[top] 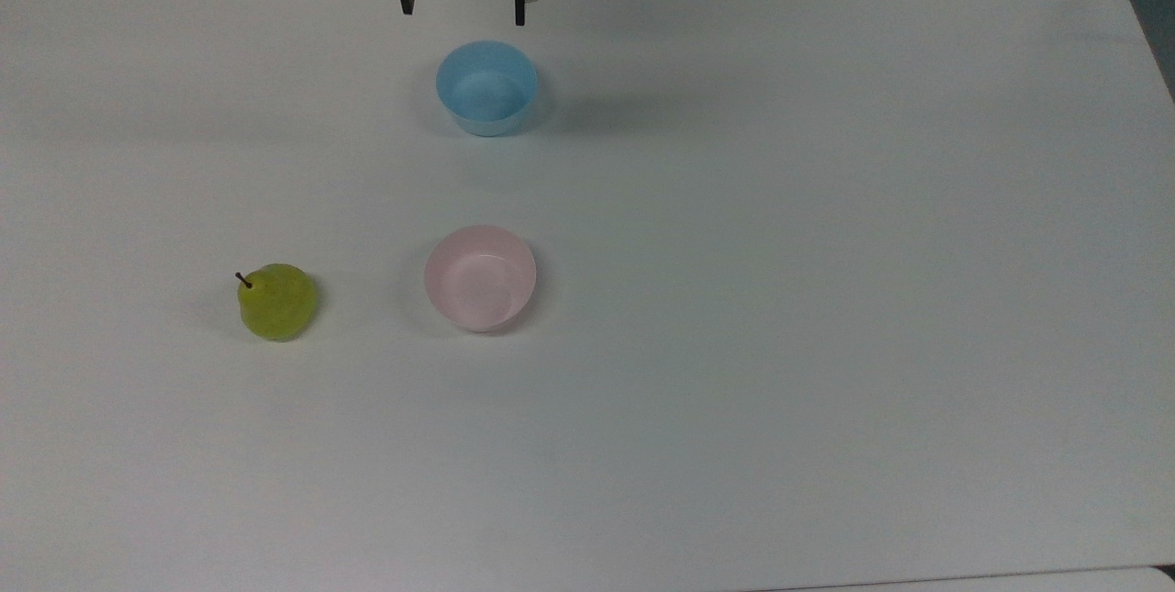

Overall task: Place the pear in the bowl
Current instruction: 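Move the open gripper down toward the green pear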

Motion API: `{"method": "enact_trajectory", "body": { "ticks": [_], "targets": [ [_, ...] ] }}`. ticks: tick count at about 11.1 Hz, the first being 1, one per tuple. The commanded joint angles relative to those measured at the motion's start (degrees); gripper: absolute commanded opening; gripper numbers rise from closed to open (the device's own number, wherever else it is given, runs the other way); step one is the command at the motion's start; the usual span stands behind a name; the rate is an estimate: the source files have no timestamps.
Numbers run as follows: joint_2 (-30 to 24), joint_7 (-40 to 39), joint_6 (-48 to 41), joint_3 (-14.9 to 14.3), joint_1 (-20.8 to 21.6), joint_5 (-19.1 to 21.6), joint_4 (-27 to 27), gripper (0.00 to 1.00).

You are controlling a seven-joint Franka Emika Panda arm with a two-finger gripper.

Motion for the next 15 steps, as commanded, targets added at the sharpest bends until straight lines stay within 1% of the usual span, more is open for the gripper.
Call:
{"method": "enact_trajectory", "body": {
  "ticks": [1, 2, 3, 6, 9, 11, 13, 15],
  "targets": [
    [-1.5, -0.9, -0.4, -0.1, -0.7, 0.8, -1.3, 1.00],
    [-1.1, -3.7, -0.3, -0.1, -1.5, 0.7, -1.2, 1.00],
    [-0.4, -8.3, 1.0, -0.1, -3.0, 0.7, -1.0, 1.00],
    [2.5, -17.0, 7.4, -0.1, -7.7, 1.2, -0.9, 1.00],
    [7.8, -20.0, 16.2, -0.1, -12.2, 1.3, -0.8, 1.00],
    [13.6, -20.7, 22.1, -0.1, -14.8, 1.2, 1.1, 1.00],
    [18.5, -20.7, 26.0, -0.2, -16.0, 0.5, 2.0, 1.00],
    [21.0, -20.6, 31.2, -0.2, -16.6, 0.4, 2.0, 1.00]
  ]
}}
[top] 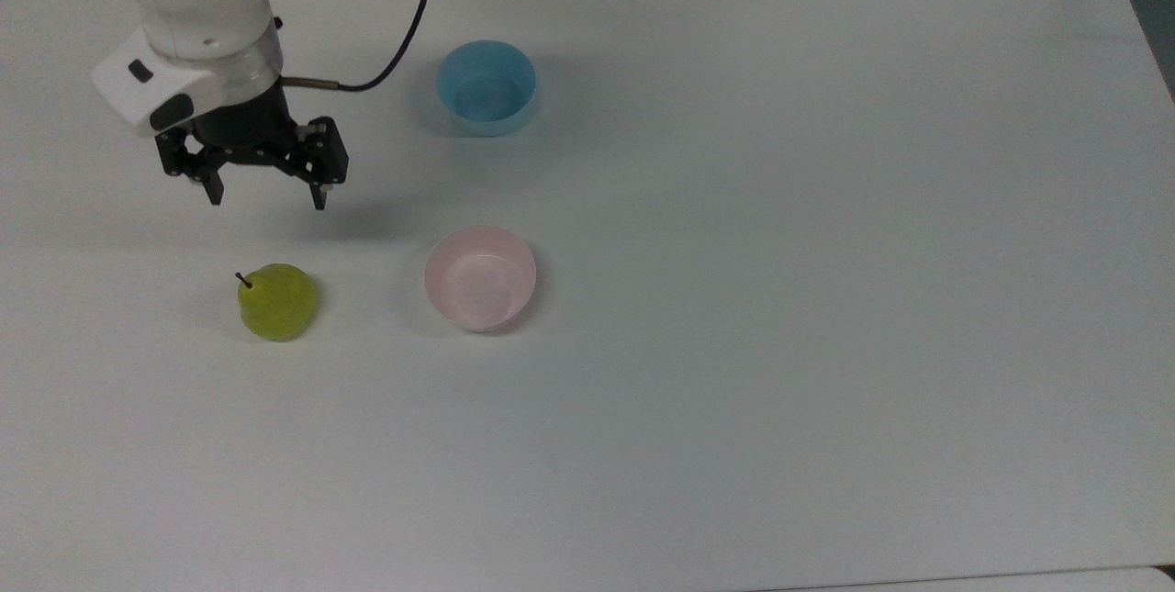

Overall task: Place the pear in the bowl
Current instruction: 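Close the gripper around the green pear and lift it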

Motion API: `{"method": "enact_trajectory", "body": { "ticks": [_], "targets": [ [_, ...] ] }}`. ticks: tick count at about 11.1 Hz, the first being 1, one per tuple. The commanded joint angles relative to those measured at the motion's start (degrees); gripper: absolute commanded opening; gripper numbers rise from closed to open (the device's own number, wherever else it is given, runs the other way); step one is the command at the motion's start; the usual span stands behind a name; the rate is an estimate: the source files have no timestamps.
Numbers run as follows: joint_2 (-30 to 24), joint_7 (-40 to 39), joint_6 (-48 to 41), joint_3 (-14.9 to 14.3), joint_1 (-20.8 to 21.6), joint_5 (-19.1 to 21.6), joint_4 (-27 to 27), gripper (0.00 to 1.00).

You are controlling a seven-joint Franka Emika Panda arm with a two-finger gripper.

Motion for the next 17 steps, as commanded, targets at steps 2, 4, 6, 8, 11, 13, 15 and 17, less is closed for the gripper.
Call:
{"method": "enact_trajectory", "body": {
  "ticks": [2, 4, 6, 8, 11, 13, 15, 17],
  "targets": [
    [5.5, -1.1, 7.0, -0.1, -0.4, 0.4, 1.6, 1.00],
    [7.4, -1.0, 10.7, -0.1, -0.9, 0.4, 1.6, 1.00],
    [9.4, -0.6, 13.8, -0.1, -0.9, 0.4, 1.6, 1.00],
    [10.7, -0.3, 16.9, -0.1, -0.9, 0.4, 1.6, 1.00],
    [12.3, -0.4, 18.2, -0.1, -0.9, 0.1, 1.5, 1.00],
    [13.3, -0.4, 19.7, -0.1, -0.9, -0.2, 1.5, 0.98],
    [13.3, -0.4, 19.8, -0.1, -0.9, -0.2, 1.5, 0.67],
    [13.2, -0.4, 19.8, -0.1, -0.9, -0.1, 1.5, 0.36]
  ]
}}
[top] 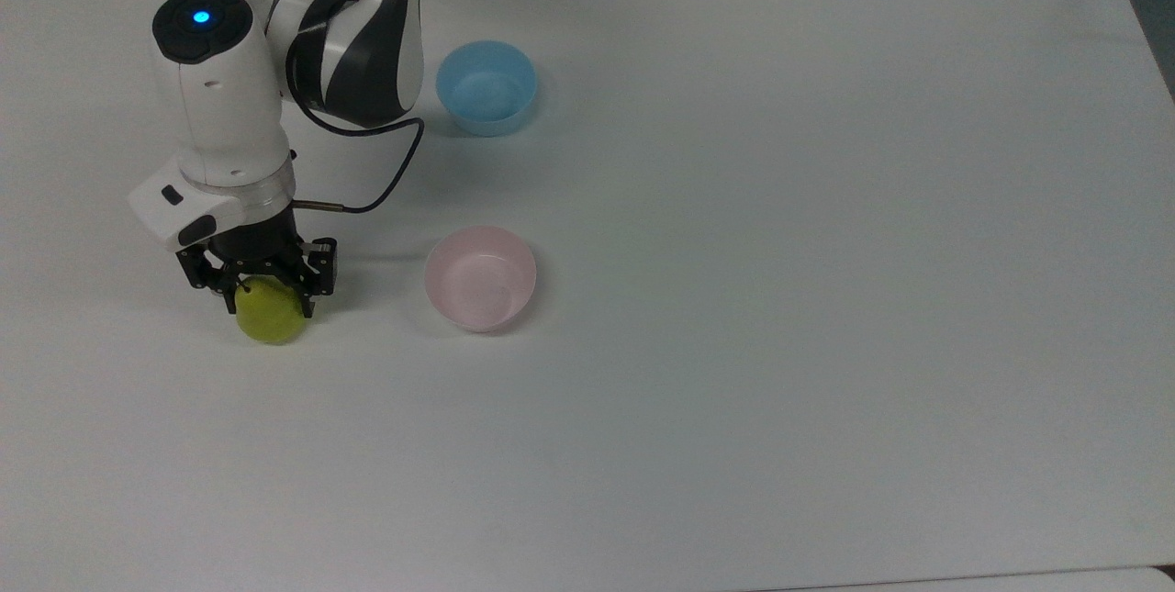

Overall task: Place the pear in the bowl
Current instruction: 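Close the gripper around the green pear and lift it, then carry the held pear over the pink bowl and lower it in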

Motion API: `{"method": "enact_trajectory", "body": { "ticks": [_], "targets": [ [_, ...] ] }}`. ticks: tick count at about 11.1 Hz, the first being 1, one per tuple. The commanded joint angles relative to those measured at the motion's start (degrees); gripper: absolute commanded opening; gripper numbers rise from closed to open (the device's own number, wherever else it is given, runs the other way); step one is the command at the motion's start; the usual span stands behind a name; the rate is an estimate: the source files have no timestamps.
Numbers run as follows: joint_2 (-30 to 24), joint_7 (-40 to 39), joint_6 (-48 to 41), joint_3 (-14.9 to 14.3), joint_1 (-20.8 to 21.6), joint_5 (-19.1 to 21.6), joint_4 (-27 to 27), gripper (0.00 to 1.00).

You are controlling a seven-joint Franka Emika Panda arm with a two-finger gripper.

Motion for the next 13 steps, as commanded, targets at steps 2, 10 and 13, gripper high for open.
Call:
{"method": "enact_trajectory", "body": {
  "ticks": [2, 10, 13],
  "targets": [
    [-0.2, -0.4, 0.9, -0.1, -0.1, -0.1, 0.2, 0.33],
    [-11.6, -0.1, -12.8, 0.6, 1.2, 0.4, -0.3, 0.33],
    [-15.7, 5.9, -19.1, 0.6, 6.9, 0.6, -0.6, 0.34]
  ]
}}
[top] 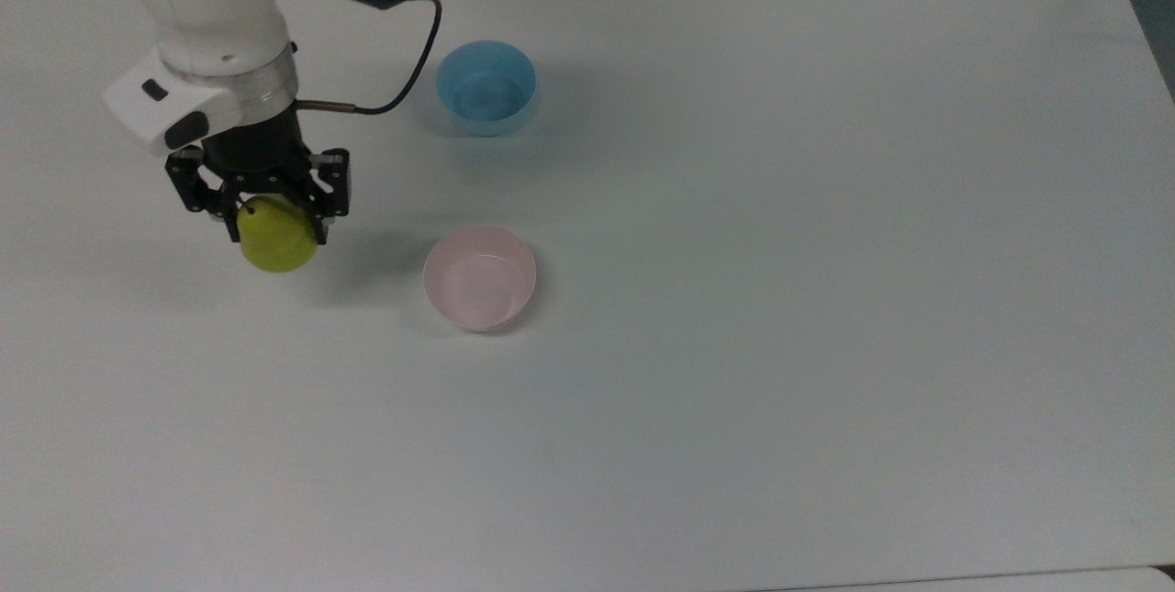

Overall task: Place the pear in the bowl
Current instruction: 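Carry the held pear over the pink bowl and lower it in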

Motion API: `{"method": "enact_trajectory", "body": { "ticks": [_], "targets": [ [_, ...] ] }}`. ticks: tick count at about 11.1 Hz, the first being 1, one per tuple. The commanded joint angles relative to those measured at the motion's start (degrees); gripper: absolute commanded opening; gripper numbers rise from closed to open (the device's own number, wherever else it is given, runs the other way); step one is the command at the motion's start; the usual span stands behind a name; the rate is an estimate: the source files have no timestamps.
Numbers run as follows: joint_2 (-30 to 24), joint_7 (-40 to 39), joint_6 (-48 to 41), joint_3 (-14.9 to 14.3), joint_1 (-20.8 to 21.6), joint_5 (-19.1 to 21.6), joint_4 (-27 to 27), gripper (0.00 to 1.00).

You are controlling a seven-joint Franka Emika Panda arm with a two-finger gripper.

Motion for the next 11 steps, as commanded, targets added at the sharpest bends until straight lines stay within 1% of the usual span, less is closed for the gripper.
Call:
{"method": "enact_trajectory", "body": {
  "ticks": [1, 3, 4, 5, 9, 11],
  "targets": [
    [-4.2, 8.3, -2.6, -0.4, 6.5, 0.4, -3.1, 0.35],
    [-4.5, 14.5, -2.6, -0.4, 10.8, 0.0, -4.2, 0.36],
    [-4.5, 17.0, -2.5, -0.4, 12.1, -0.2, -4.6, 0.36],
    [-4.3, 17.7, -2.3, -0.4, 13.1, -0.2, -4.8, 0.36],
    [-2.1, 18.1, -0.8, -0.4, 14.4, -1.7, -5.9, 0.36],
    [-1.3, 18.0, 3.7, -0.4, 14.5, -1.8, -8.3, 0.36]
  ]
}}
